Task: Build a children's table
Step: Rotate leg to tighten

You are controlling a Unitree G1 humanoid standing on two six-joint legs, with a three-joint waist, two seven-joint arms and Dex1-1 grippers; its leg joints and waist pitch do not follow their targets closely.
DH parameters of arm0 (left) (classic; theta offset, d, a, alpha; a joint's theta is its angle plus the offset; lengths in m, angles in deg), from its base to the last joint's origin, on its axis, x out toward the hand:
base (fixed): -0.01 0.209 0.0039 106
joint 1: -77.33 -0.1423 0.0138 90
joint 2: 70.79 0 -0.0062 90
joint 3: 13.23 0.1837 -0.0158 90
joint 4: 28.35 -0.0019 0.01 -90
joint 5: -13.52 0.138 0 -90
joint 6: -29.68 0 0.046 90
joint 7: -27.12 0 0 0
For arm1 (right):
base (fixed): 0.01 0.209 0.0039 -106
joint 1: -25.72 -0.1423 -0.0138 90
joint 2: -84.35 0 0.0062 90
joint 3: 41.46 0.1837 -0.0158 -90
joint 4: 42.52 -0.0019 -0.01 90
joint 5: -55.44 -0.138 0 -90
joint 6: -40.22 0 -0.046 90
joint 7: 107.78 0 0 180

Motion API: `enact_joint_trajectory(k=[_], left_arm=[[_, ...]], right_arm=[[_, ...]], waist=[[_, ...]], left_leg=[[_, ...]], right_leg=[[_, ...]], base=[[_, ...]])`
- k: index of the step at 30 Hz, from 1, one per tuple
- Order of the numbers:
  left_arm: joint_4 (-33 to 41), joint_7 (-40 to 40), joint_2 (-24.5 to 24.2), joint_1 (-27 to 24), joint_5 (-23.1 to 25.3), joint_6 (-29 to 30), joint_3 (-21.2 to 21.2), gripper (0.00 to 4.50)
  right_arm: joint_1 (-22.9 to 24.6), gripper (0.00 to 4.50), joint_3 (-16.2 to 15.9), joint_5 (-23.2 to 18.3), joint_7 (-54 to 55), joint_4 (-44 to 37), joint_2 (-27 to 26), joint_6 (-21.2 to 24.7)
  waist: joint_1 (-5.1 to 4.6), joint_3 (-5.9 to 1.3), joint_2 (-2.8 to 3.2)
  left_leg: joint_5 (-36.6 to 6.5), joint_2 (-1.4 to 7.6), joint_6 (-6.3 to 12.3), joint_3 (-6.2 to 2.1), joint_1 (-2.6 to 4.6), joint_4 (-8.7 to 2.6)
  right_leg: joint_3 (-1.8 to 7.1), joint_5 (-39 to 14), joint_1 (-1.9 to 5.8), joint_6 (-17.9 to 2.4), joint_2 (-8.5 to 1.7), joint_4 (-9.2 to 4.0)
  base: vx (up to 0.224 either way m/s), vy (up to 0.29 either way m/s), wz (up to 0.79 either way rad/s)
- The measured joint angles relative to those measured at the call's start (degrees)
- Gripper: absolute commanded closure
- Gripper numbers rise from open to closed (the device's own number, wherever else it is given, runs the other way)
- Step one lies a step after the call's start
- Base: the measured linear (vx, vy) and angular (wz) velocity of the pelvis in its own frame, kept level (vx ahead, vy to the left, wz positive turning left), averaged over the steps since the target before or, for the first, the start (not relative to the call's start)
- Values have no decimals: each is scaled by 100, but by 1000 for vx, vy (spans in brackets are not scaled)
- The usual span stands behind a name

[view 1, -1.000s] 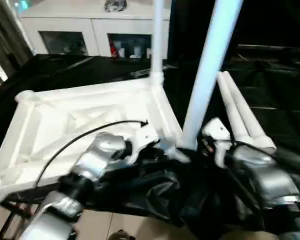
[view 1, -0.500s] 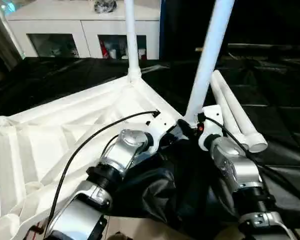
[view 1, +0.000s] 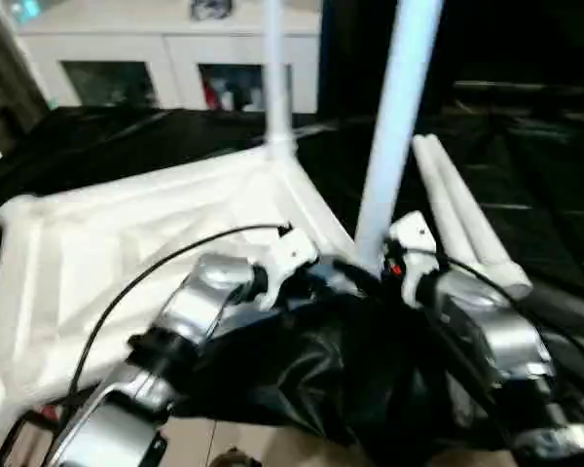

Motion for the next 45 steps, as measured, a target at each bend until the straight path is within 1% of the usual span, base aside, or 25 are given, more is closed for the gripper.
enact_joint_trajectory(k=[1,3,7,11,12,14,15,16,17,19,20,24,26,28,31,32,33,34,36,38,41,42,43,44,45], left_arm=[[76,-172,-89,-67,-53,-7,15,450],[127,-347,-206,-102,-94,-10,28,450],[219,-520,-308,-168,-94,-12,66,450],[248,-584,-336,-169,-101,-4,74,450],[254,-600,-351,-170,-123,2,77,450],[258,-639,-369,-172,-132,5,81,450],[259,-661,-376,-174,-132,5,81,450],[262,-671,-384,-174,-133,5,81,450],[262,-672,-384,-174,-132,5,81,450],[266,-681,-384,-179,-132,6,81,450],[268,-680,-384,-181,-132,7,81,450],[268,-654,-353,-185,-132,13,81,450],[255,-527,-323,-187,-127,45,70,450],[215,-227,-211,-176,-99,151,7,450],[-160,366,159,20,12,288,-133,450],[-271,546,260,82,40,320,-172,450],[-497,928,488,232,101,415,-233,450],[-650,1185,647,317,101,491,-303,450],[-916,1685,983,495,92,718,-455,450],[-1083,2024,1188,608,92,804,-532,450],[-1379,2382,1366,789,93,794,-621,450],[-1381,2408,1384,791,95,793,-623,450],[-1384,2407,1384,794,95,787,-630,450],[-1402,2394,1382,803,104,760,-630,450],[-1421,2387,1377,811,117,724,-628,450]], right_arm=[[77,79,-26,-83,-314,-158,193,65],[137,79,-32,-189,-598,-313,354,119],[203,79,-136,-225,-950,-466,546,172],[203,79,-137,-243,-1020,-470,544,177],[203,104,-137,-264,-1036,-478,547,188],[203,104,-138,-291,-1039,-484,562,209],[203,117,-139,-291,-1045,-484,567,211],[203,117,-148,-295,-1053,-485,567,211],[203,133,-151,-294,-1053,-485,564,211],[203,149,-148,-289,-1047,-484,564,211],[205,149,-148,-288,-1040,-484,559,211],[239,173,-137,-280,-967,-486,487,210],[314,175,-107,-266,-748,-490,316,201],[340,176,9,-219,-349,-435,94,206],[291,178,282,-144,515,-156,-399,187],[234,178,343,-112,798,-53,-545,187],[110,178,493,-11,1325,137,-851,191],[8,178,568,49,1678,255,-1008,209],[-194,178,754,100,2375,515,-1331,216],[-365,178,886,137,2829,722,-1547,205],[-695,178,961,267,3288,1146,-1753,92],[-700,143,963,267,3307,1167,-1754,60],[-702,122,965,266,3308,1178,-1759,35],[-715,122,994,252,3294,1189,-1776,30],[-730,108,1023,233,3288,1199,-1807,26]], waist=[[8,0,-1],[8,0,-1],[4,1,-1],[-3,1,-3],[-2,1,-4],[2,1,-3],[7,1,-3],[9,1,-3],[10,1,-3],[13,1,-3],[12,1,-3],[5,0,-4],[-1,-4,-14],[-36,-5,-14],[-70,-11,-24],[-79,-11,-24],[-101,-11,-24],[-126,-11,-23],[-208,-12,-22],[-242,-13,-20],[-285,-14,-20],[-290,-14,-20],[-290,-14,-20],[-288,-15,-20],[-285,-15,-20]], left_leg=[[0,0,0,2,0,2],[1,1,0,2,3,8],[2,3,0,2,13,15],[2,3,0,2,11,19],[2,3,0,2,10,18],[2,3,0,2,9,15],[2,3,0,2,9,14],[1,3,0,2,9,12],[2,3,0,2,9,12],[2,3,0,2,8,12],[2,3,0,2,9,13],[2,3,0,2,11,13],[2,5,0,2,14,13],[2,4,0,2,17,18],[2,4,0,2,30,31],[2,2,0,2,31,32],[2,1,0,2,33,39],[2,-1,0,2,33,41],[2,-2,0,2,32,42],[2,-3,1,1,31,41],[2,-3,1,1,27,40],[2,-3,1,1,28,39],[1,-4,3,1,29,36],[1,-4,3,1,29,31],[1,-4,3,1,28,27]], right_leg=[[2,0,1,0,0,1],[1,0,1,2,0,7],[2,-1,12,4,0,7],[3,-2,13,5,0,6],[3,-2,13,5,0,6],[2,-2,12,5,0,6],[1,-2,11,5,1,7],[1,-2,11,5,0,7],[1,-2,11,5,0,7],[1,-2,11,5,0,7],[1,-2,11,5,0,7],[1,-2,11,5,1,7],[0,-2,13,5,1,7],[1,-2,17,5,1,7],[1,-2,34,6,1,2],[2,-3,36,6,-1,-1],[2,-3,40,7,-1,-3],[1,-3,42,7,-3,-7],[-2,-3,46,8,-5,-23],[-2,-3,49,8,-5,-34],[-3,-3,50,8,-5,-39],[-3,-3,53,8,-5,-39],[-2,-3,54,9,-5,-39],[-2,-3,54,9,-5,-39],[-2,-2,52,9,-5,-38]], base=[[0,0,0],[0,0,0],[0,0,0],[0,0,0],[0,0,0],[0,0,0],[0,0,0],[0,0,0],[0,0,0],[0,0,0],[0,0,0],[0,0,0],[0,0,0],[0,0,0],[0,0,0],[0,0,0],[0,0,0],[0,0,0],[0,0,0],[0,0,0],[0,0,0],[0,0,0],[0,0,0],[0,0,0],[0,0,0]])
